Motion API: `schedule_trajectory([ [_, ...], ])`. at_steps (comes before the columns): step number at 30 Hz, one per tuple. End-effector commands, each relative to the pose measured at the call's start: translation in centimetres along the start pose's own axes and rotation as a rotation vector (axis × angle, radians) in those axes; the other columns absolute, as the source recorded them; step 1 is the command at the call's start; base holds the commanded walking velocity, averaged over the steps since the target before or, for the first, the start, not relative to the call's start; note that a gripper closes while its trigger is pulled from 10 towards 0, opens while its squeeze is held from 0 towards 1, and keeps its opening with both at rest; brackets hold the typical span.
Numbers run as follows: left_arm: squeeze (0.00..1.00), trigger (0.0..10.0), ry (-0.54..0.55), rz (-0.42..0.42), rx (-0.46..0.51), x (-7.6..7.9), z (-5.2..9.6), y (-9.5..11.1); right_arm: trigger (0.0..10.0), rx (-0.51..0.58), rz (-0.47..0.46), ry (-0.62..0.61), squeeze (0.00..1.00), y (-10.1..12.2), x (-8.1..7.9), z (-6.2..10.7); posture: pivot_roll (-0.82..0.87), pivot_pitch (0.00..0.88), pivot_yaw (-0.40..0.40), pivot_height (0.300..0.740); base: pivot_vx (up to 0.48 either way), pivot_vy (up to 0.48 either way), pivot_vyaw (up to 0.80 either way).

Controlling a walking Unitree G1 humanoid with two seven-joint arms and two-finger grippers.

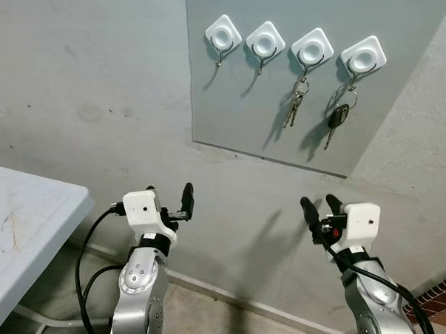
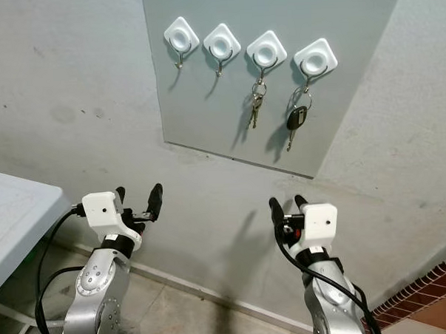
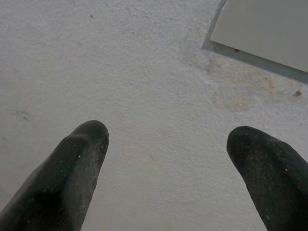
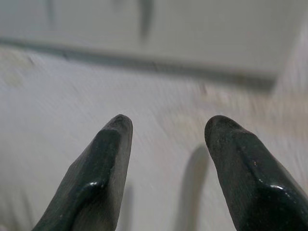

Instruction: Hang keys on a hook

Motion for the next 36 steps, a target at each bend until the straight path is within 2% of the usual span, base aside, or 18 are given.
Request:
schedule_trajectory([
  [1, 0.0, 10.0, -0.014, 0.001, 0.013, 0.5, 0.2, 0.4, 10.0, 0.01, 0.004, 0.007, 0.0, 0.4, -0.1, 0.2, -0.03, 0.0, -0.061, 0.74, 0.0, 0.0, 0.0],
  [8, 0.0, 10.0, -0.012, 0.009, 0.053, 1.0, 0.8, 1.3, 10.0, 0.044, -0.011, 0.001, 0.0, 1.4, -0.5, 1.0, -0.03, 0.0, -0.061, 0.74, 0.0, 0.0, 0.0],
  [12, 0.0, 10.0, -0.007, -0.004, 0.06, 0.7, 1.3, 1.4, 10.0, 0.022, -0.017, -0.03, 0.0, 1.1, -0.2, 1.7, -0.03, 0.0, -0.059, 0.74, 0.0, 0.0, 0.0],
  [29, 0.0, 10.0, 0.019, 0.005, 0.052, 0.3, 1.7, 1.5, 10.0, 0.018, -0.018, -0.045, 0.0, 1.3, -0.2, 1.7, -0.02, 0.0, -0.055, 0.74, 0.0, 0.0, 0.0],
  [33, 0.0, 10.0, 0.019, 0.002, 0.048, 0.4, 1.7, 1.4, 10.0, 0.016, 0.022, -0.039, 0.0, 1.4, -0.2, 1.7, -0.02, 0.0, -0.057, 0.74, 0.0, 0.0, 0.0],
  [36, 0.0, 10.0, 0.021, 0.002, 0.046, 0.4, 1.8, 1.4, 10.0, 0.014, 0.026, -0.036, 0.0, 1.4, -0.2, 1.7, -0.02, 0.0, -0.058, 0.74, 0.0, 0.0, 0.8],
])
Point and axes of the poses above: a point about 5 cm out from each wrist's last joint towards the gripper, its own z axis pointing back from the gripper into the wrist, its own y axis along the axis of the wrist's last joint, x = y × z, the point moved 1 cm from there along -z, pointing out of the wrist towards the gripper, and after that the axes turned 3 degrees about z, right-handed, at the moved point
